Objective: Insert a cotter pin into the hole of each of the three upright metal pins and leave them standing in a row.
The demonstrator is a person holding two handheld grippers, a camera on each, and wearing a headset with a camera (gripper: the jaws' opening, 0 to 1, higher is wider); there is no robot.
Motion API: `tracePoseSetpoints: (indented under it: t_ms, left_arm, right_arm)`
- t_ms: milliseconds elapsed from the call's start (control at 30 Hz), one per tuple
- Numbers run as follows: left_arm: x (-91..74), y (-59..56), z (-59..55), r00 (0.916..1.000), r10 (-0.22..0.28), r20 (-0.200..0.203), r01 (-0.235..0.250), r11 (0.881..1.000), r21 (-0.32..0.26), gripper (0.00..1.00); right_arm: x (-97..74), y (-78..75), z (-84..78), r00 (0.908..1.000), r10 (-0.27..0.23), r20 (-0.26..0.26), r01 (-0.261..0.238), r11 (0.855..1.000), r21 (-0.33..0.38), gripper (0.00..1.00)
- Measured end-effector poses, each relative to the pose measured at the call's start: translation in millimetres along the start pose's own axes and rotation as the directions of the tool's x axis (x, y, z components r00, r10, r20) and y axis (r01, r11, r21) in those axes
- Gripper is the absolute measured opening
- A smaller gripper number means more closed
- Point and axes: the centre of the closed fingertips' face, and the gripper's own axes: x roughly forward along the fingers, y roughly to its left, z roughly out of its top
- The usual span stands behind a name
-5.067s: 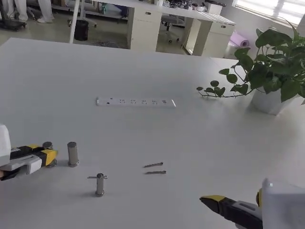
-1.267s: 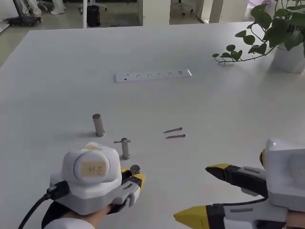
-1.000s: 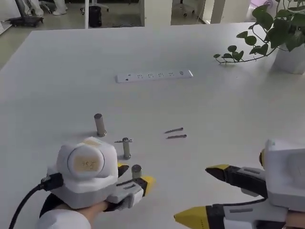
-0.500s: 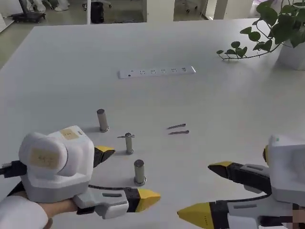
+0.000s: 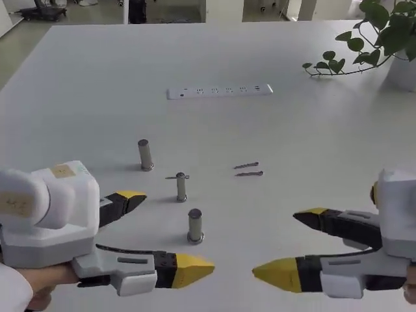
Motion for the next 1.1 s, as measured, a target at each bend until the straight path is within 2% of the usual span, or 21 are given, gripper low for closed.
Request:
tracePoseSetpoints:
  t_ms: [100,167,233,300,400,500,567,633,667,733,833,933,967,1000,1033,1100]
  left_arm:
    - [-5.5,0.2,-4.8,0.9999,0.012,-0.001,-0.012,1.0,-0.017,0.99]
    - [-8.3,-0.8,-4.7,0.9996,0.013,0.024,-0.011,0.997,-0.078,0.99]
    - [-11.5,-0.1,-5.4,0.9993,0.021,0.032,-0.018,0.997,-0.081,0.99]
    - [-14.8,-0.2,-6.8,0.9989,0.03,0.036,-0.027,0.996,-0.083,0.99]
    - [-18.8,-1.2,-10.1,0.9988,0.039,0.03,-0.036,0.995,-0.091,0.99]
    - [-22.7,-0.7,-11.1,0.9983,0.047,0.034,-0.044,0.994,-0.096,0.99]
    - [-24.4,-0.3,-10.9,0.9977,0.053,0.041,-0.049,0.994,-0.099,0.99]
    - [-25.6,0.0,-11.2,0.9973,0.061,0.041,-0.057,0.993,-0.099,0.99]
    - [-26.3,-0.3,-11.8,0.9973,0.061,0.039,-0.057,0.994,-0.098,0.99]
    - [-27.3,-1.6,-11.7,0.9973,0.063,0.039,-0.059,0.994,-0.092,0.99]
    - [-26.2,-1.2,-13.8,0.9967,0.074,0.032,-0.072,0.995,-0.066,0.95]
    - [-25.3,-2.0,-17.8,0.9974,0.072,0.007,-0.072,0.996,-0.052,0.92]
    - [-25.7,-2.0,-17.5,0.9971,0.076,0.006,-0.076,0.996,-0.045,0.92]
    - [-26.4,-2.5,-16.1,0.9969,0.078,0.012,-0.078,0.996,-0.047,0.92]
    - [-26.9,-2.8,-14.8,0.9966,0.08,0.02,-0.079,0.995,-0.054,0.92]
    - [-28.0,-3.7,-13.4,0.9961,0.083,0.029,-0.082,0.995,-0.059,0.92]
  right_arm:
    - [1.6,-3.2,6.9,0.9993,0.009,-0.037,-0.011,0.998,-0.061,0.81]
    - [4.7,-5.4,11.2,0.998,0.019,-0.06,-0.024,0.996,-0.088,0.81]
    - [9.1,-10.7,16.5,0.9957,0.019,-0.091,-0.029,0.993,-0.115,0.8]
    - [13.8,-16.9,18.2,0.9904,0.021,-0.137,-0.037,0.992,-0.119,0.79]
    - [21.0,-31.5,19.1,0.9759,0.011,-0.218,-0.046,0.987,-0.154,0.73]
    - [26.9,-43.4,23.2,0.9637,-0.001,-0.267,-0.058,0.975,-0.214,0.7]
    - [33.5,-50.2,27.3,0.9588,-0.004,-0.284,-0.066,0.97,-0.234,0.66]
    - [37.3,-56.9,25.9,0.9468,-0.008,-0.322,-0.078,0.964,-0.254,0.62]
    - [39.8,-62.4,24.7,0.9359,-0.015,-0.352,-0.087,0.959,-0.271,0.6]
    - [44.8,-73.0,25.4,0.9206,-0.039,-0.388,-0.085,0.951,-0.298,0.58]
    - [53.6,-85.2,29.6,0.9137,-0.06,-0.402,-0.084,0.94,-0.331,0.51]
    - [66.8,-101.8,34.3,0.9011,-0.081,-0.426,-0.08,0.935,-0.347,0.29]
    - [68.9,-105.3,34.9,0.8941,-0.089,-0.439,-0.082,0.931,-0.356,0.26]
    - [73.0,-109.7,36.5,0.8878,-0.098,-0.45,-0.092,0.919,-0.383,0.24]
    - [76.4,-111.7,37.4,0.8861,-0.101,-0.452,-0.095,0.916,-0.39,0.25]
    - [83.2,-116.0,32.4,0.8679,-0.091,-0.488,-0.122,0.914,-0.387,0.25]
